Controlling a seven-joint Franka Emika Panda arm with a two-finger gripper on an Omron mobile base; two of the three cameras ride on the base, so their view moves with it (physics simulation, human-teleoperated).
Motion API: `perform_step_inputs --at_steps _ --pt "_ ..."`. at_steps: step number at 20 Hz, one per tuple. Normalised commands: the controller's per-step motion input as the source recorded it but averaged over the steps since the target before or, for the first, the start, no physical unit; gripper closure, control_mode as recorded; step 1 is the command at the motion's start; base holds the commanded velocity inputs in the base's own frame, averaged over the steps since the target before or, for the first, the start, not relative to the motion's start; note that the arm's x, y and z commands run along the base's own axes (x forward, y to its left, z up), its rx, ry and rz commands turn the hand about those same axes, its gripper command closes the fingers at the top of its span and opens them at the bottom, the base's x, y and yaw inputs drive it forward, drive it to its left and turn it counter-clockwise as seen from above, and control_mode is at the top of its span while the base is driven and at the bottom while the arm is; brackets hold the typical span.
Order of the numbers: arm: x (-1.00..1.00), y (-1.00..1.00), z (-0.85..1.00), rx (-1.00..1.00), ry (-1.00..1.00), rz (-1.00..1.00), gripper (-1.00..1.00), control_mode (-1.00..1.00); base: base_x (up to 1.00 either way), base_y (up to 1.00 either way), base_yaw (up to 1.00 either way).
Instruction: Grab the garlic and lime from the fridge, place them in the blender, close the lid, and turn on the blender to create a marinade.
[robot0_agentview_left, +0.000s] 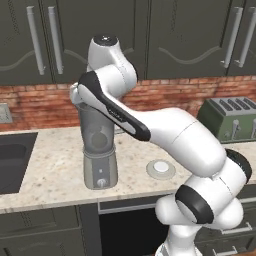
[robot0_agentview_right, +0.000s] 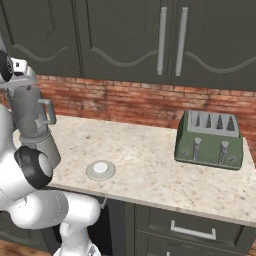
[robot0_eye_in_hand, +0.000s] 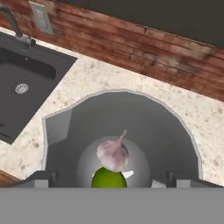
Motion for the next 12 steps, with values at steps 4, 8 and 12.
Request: perform_step_inputs --at_steps 4,8,12 --pt "-0.54 -0.23 0.38 0.0 -0.2 0.0 -1.0 -1.0 0.0 0.0 0.0" --pt "-0.67 -0.72 -0.05 0.01 -0.06 0.0 -1.0 -1.0 0.0 0.0 0.0" --pt "-0.49 -1.0 -0.45 0.03 0.0 -0.02 -1.0 -1.0 0.0 0.0 0.0"
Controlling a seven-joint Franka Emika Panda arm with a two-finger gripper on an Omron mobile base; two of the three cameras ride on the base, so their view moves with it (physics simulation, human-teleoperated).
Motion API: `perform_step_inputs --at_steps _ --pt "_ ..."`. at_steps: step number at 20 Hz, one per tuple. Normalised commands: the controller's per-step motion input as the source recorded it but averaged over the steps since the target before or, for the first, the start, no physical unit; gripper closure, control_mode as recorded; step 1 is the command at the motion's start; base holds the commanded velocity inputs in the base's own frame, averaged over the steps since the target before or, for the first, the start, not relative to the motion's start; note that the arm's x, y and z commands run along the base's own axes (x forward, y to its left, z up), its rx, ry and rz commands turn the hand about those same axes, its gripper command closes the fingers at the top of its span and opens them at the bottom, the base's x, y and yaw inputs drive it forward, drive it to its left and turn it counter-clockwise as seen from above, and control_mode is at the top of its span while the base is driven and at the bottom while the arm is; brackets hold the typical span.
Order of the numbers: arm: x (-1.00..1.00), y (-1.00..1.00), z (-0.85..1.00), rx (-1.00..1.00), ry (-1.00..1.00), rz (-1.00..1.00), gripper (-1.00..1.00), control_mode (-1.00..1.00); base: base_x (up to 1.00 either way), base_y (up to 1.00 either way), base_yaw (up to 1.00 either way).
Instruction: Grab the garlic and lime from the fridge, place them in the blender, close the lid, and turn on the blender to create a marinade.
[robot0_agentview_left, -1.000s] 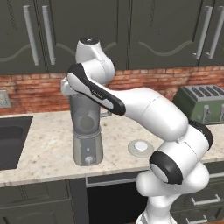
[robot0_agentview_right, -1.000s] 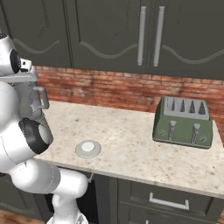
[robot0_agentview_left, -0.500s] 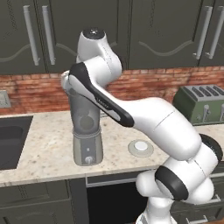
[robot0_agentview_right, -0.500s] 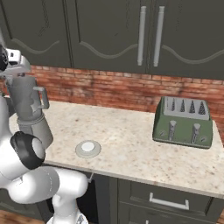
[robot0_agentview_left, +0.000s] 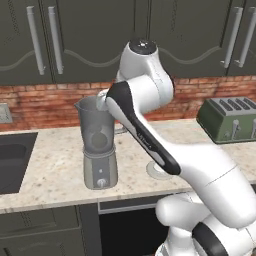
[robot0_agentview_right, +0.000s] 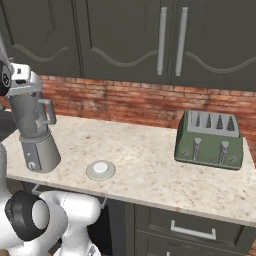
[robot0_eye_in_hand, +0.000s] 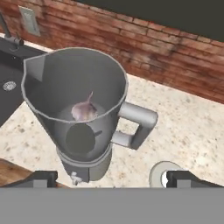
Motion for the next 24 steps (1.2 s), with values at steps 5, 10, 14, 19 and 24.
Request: perform_step_inputs --at_steps 5,10,14,19,24 --pt "-0.35 -1.0 -0.59 0.04 0.01 -0.06 -1.0 -1.0 0.0 0.0 0.0" --pt "-0.11 -1.0 -0.73 0.03 0.09 -0.11 -1.0 -1.0 0.0 0.0 0.0" --pt "0.0 -0.92 -0.83 0.0 0.17 -0.12 -1.0 -1.0 0.0 0.0 0.0" --pt "0.06 -0.7 -0.82 0.0 0.22 -0.11 -1.0 -1.0 0.0 0.0 0.0" --pt "0.27 -0.29 -0.77 0.0 0.2 -0.05 -1.0 -1.0 0.0 0.0 0.0"
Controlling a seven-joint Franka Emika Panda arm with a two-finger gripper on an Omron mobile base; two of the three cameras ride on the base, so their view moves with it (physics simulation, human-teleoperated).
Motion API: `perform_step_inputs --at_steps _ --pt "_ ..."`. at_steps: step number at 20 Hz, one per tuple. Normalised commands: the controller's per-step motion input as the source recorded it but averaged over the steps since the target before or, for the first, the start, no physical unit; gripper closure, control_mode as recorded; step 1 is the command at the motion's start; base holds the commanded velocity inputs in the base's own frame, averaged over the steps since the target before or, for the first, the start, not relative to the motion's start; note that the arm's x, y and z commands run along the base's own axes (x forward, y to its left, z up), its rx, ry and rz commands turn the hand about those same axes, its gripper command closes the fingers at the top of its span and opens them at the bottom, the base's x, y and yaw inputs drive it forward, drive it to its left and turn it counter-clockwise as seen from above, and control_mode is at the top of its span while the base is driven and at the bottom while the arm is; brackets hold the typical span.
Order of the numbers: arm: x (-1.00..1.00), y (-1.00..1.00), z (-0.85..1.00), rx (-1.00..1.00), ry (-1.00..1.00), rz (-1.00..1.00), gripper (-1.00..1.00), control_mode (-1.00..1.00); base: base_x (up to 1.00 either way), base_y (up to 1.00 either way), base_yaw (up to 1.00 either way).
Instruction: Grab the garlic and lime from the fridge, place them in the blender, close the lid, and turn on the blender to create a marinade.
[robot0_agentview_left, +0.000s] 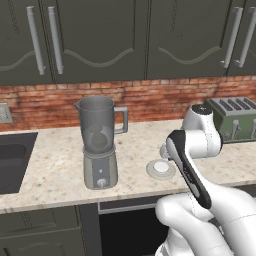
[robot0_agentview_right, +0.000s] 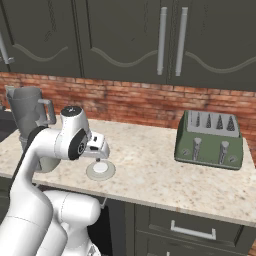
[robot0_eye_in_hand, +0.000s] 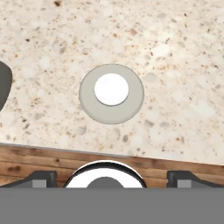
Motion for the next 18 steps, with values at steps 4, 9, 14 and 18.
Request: perform_step_inputs --at_steps 4,9,14,18 --pt "0.36 -0.04 -0.63 0.0 0.14 -0.02 -1.0 -1.0 0.0 0.0 0.0" --pt "0.48 0.0 -0.46 0.0 0.03 0.0 -1.0 -1.0 0.0 0.0 0.0" --pt "0.45 0.0 -0.44 0.0 0.01 0.0 -1.0 -1.0 0.0 0.0 0.0" --pt "0.44 0.0 -0.34 0.0 0.0 0.0 -1.0 -1.0 0.0 0.0 0.0"
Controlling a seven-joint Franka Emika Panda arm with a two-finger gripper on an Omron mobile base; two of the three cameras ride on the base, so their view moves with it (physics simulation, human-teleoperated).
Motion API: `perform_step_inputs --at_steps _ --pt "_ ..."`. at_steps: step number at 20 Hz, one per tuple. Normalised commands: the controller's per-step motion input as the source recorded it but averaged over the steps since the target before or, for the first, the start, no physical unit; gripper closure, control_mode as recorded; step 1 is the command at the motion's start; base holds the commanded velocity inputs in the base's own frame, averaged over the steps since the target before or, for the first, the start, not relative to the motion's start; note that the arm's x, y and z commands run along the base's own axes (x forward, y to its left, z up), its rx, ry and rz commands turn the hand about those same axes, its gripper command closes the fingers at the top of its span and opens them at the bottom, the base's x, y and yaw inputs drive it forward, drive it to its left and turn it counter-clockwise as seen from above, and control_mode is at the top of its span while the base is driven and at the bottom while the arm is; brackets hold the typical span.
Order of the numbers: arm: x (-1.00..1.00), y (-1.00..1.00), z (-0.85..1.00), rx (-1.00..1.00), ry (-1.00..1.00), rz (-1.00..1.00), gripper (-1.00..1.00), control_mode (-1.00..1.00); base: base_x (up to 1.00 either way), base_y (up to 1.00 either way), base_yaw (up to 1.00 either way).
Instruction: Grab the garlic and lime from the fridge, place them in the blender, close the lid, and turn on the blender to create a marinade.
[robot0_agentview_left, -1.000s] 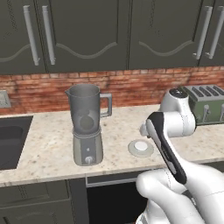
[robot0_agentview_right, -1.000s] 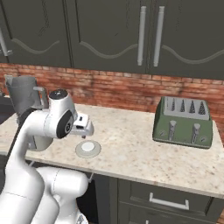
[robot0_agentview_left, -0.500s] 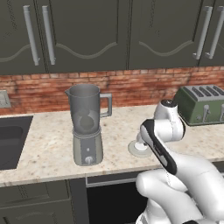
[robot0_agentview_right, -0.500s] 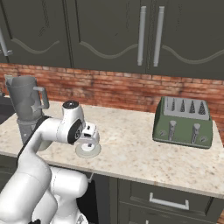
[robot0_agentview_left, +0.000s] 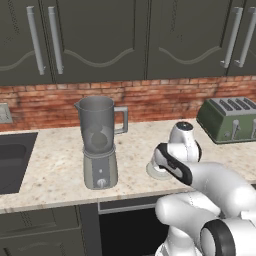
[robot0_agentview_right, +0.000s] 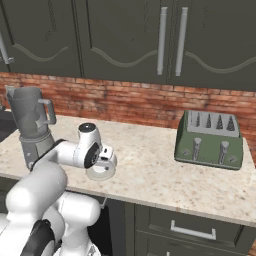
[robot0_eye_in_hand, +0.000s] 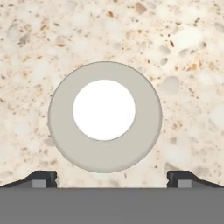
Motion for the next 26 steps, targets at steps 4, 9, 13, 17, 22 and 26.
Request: perform_step_inputs --at_steps 4,9,13,17,22,26 --pt "0.33 0.0 -0.26 0.0 0.0 0.0 -1.0 -1.0 0.0 0.0 0.0" --pt "0.06 0.0 -0.17 0.0 0.0 0.0 -1.0 -1.0 0.0 0.0 0.0" --pt "-0.01 0.04 -0.11 0.0 -0.01 0.0 -1.0 -1.0 0.0 0.0 0.0" --pt "0.0 0.11 -0.11 0.0 -0.02 0.0 -1.0 -1.0 0.0 0.0 0.0" --pt "0.0 0.17 -0.11 0.0 -0.02 0.0 -1.0 -1.0 0.0 0.0 0.0" --pt "0.02 0.01 -0.21 0.0 0.0 0.0 -1.0 -1.0 0.0 0.0 0.0"
